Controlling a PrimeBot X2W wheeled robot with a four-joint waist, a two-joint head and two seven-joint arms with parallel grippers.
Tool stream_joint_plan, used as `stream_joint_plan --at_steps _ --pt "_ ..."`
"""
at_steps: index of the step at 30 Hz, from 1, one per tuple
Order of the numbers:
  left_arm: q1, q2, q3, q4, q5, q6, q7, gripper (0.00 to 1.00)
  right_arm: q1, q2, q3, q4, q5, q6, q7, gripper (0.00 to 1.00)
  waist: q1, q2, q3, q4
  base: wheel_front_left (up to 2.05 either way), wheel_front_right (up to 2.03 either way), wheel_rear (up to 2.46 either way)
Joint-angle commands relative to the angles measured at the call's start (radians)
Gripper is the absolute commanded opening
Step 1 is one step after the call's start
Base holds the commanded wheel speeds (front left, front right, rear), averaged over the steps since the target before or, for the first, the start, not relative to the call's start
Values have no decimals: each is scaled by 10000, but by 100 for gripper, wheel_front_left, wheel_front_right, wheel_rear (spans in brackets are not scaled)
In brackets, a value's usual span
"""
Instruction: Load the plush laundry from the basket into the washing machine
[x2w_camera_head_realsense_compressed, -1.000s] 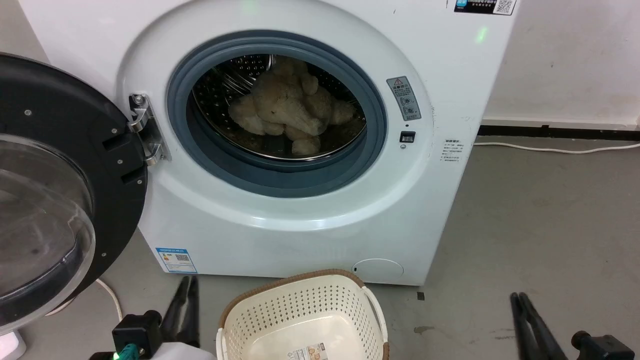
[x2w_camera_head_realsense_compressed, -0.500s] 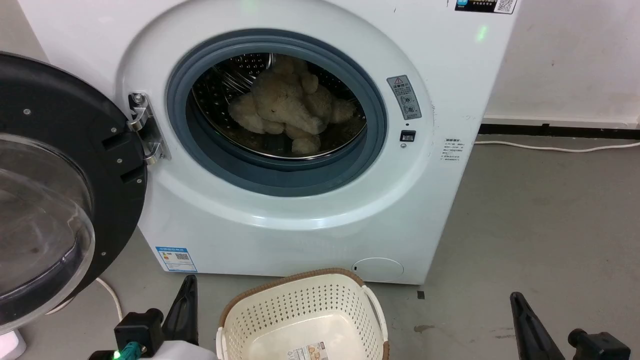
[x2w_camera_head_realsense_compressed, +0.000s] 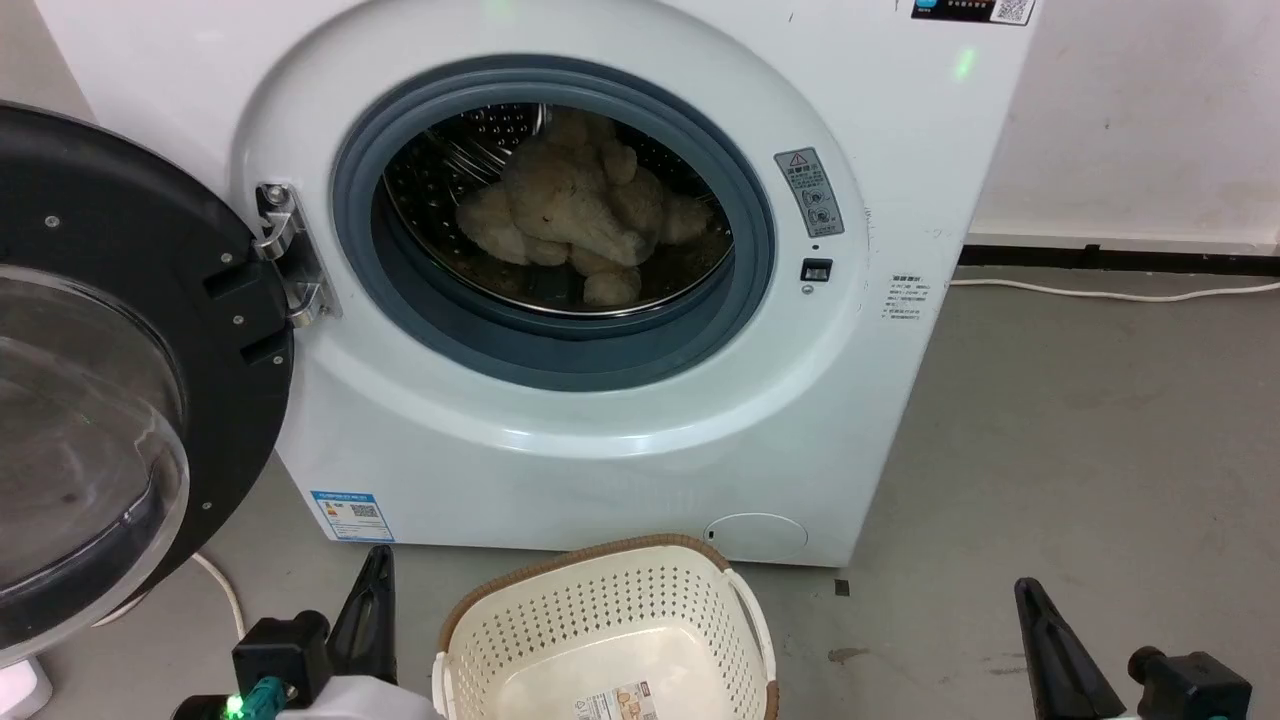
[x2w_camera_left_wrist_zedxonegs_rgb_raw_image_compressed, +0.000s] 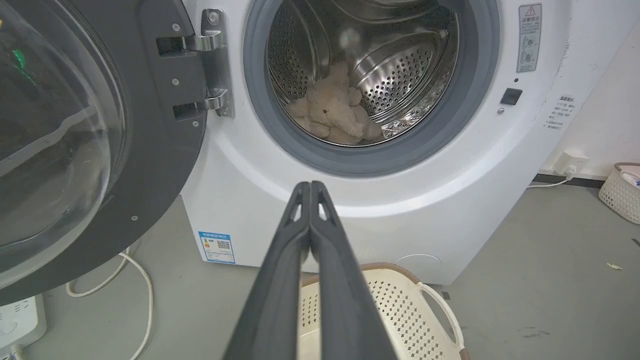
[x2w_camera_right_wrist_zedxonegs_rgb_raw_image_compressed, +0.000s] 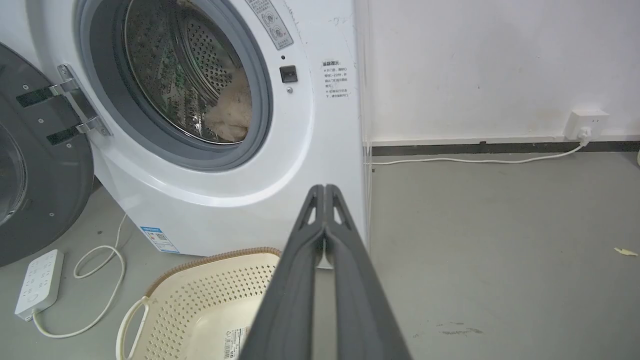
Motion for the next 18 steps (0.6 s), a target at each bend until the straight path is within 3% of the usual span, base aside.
stream_joint_plan --at_steps 1,18 --pt "-88 -59 57 -87 141 -61 84 0 -217 -1 19 -85 -131 -2 57 0 -1 0 5 1 0 0 0" --pt "-140 -183 191 -270 496 -102 332 0 -403 -1 51 -206 -413 -3 342 0 -1 0 51 5 0 0 0"
